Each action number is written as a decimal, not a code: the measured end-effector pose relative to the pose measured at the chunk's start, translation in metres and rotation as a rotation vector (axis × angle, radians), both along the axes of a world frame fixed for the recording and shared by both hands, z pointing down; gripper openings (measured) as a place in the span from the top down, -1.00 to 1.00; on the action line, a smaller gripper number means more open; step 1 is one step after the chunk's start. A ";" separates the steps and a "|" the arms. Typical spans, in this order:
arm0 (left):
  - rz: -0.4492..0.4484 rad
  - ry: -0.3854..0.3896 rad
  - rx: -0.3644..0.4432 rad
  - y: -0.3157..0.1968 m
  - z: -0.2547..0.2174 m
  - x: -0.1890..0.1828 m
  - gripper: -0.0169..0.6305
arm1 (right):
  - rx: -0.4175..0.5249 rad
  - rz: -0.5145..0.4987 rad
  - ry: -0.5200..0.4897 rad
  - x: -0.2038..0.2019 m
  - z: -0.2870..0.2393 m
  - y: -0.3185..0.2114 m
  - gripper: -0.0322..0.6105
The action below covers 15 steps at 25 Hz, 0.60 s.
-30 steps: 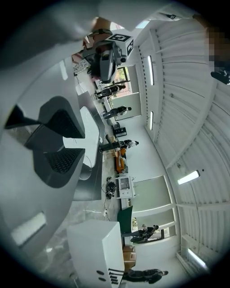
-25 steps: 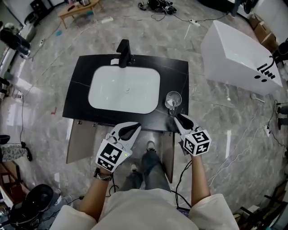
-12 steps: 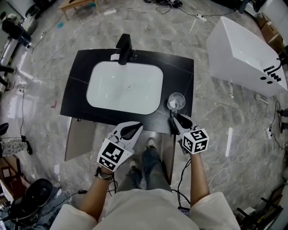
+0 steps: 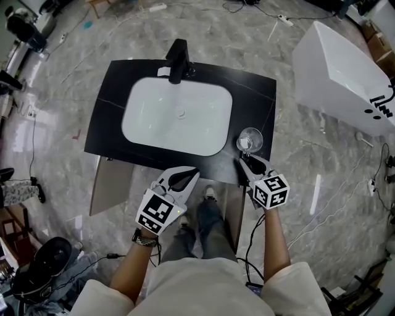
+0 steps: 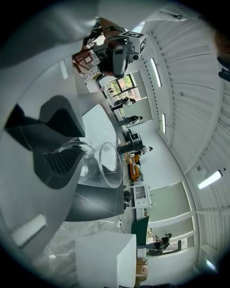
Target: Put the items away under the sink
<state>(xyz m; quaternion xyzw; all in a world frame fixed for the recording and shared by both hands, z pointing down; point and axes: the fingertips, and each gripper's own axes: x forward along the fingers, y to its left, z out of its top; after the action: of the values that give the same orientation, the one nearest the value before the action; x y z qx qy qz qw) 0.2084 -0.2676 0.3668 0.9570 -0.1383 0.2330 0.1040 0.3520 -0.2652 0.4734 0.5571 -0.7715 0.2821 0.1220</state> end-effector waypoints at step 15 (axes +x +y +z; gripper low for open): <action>-0.038 -0.029 -0.023 -0.012 0.009 -0.001 0.94 | 0.096 -0.098 -0.107 -0.016 0.005 -0.018 0.75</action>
<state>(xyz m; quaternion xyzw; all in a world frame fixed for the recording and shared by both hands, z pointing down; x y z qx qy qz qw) 0.2074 -0.2799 0.3760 0.9494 -0.1552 0.2466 0.1174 0.3364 -0.2828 0.4782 0.5083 -0.8158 0.2676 0.0674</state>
